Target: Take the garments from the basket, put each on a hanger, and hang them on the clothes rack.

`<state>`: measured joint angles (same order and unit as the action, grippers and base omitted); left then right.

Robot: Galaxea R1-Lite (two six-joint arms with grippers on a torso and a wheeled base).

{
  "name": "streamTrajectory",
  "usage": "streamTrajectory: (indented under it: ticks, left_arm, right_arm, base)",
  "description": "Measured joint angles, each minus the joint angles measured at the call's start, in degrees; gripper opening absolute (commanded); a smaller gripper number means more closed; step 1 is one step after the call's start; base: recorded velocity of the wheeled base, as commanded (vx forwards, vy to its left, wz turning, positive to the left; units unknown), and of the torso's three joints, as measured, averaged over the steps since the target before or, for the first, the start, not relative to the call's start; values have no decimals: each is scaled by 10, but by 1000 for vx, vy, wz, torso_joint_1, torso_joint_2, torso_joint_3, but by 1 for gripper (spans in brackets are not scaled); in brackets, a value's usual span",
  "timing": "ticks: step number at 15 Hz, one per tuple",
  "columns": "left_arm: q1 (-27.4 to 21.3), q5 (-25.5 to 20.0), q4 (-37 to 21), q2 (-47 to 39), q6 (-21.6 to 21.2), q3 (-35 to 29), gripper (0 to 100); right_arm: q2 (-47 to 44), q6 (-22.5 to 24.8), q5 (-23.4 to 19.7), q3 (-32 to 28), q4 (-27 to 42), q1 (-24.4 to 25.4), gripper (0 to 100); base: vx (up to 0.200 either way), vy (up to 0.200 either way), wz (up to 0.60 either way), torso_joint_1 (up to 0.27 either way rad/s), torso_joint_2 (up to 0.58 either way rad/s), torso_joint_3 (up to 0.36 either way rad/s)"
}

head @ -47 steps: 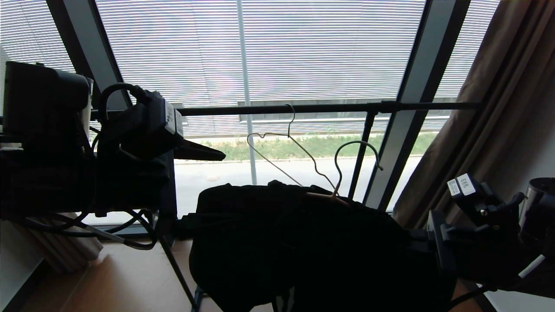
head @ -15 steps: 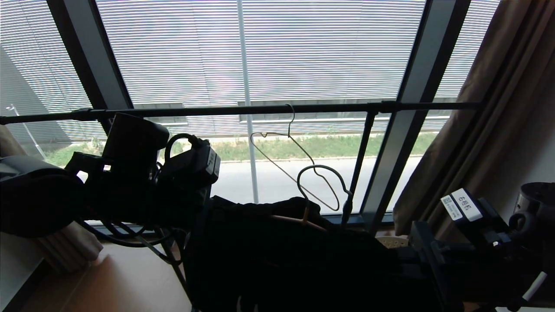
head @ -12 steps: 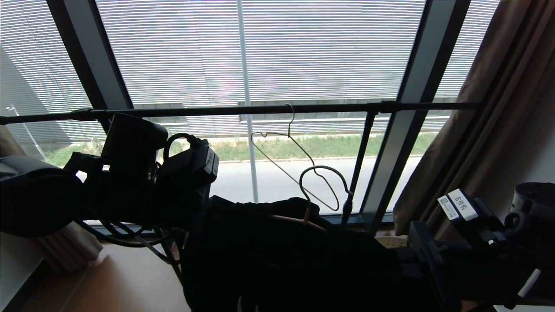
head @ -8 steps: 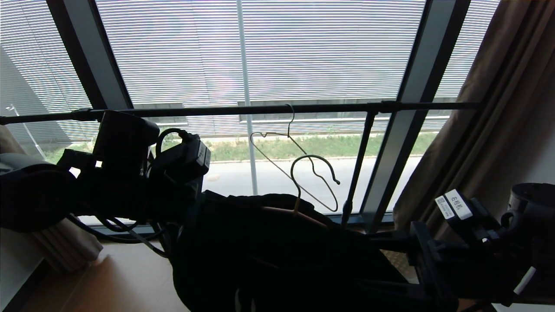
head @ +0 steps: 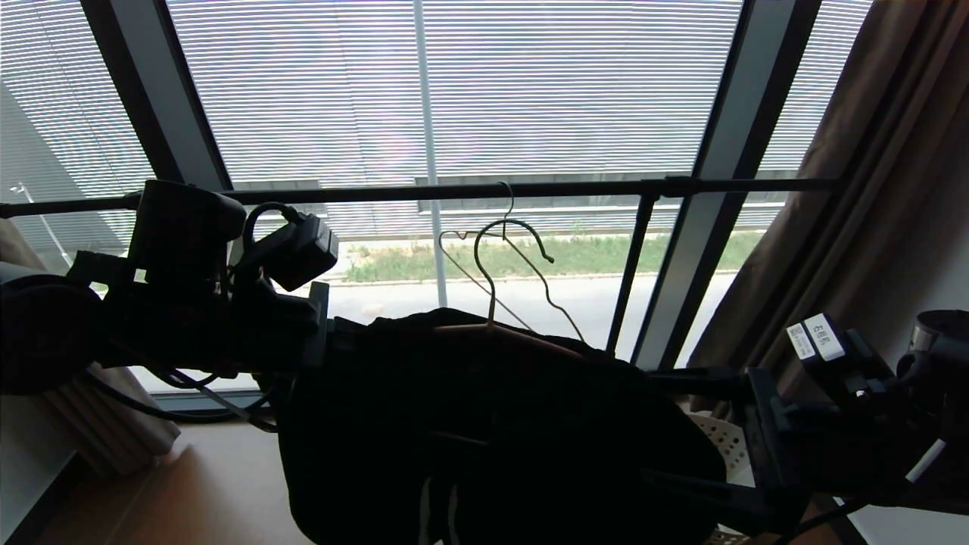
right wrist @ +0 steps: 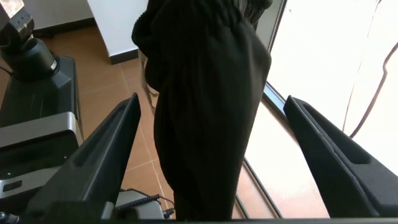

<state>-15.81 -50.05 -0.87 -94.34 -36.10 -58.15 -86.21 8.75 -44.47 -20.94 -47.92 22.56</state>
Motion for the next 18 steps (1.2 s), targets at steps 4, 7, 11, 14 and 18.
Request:
streamTrajectory:
  ticks: [4,7,11,14,18]
  left_arm:
    - [26,-34,0,19,51,2,0]
    - [59,-68,0,39,75,14,0]
    - [96,-98,0,64,105,25,0]
    - [104,-100,1,73,122,28,0]
    - [106,-100,32,83,164,32,0]
  right_arm:
    - [4,0,-4,0,-4,-9,100]
    - [1,0,-4,0,-11,-18,100]
    - [-14,0,-3,-2,-12,-25,100]
    - [-28,1,-3,-3,-13,-27,100]
    - [-51,5,-2,-5,-14,-27,100]
  base:
    - [0,0,0,0,0,0]
    - [0,0,0,0,0,0]
    - [0,0,0,0,0,0]
    - [0,0,0,0,0,0]
    - [0,0,0,0,0,0]
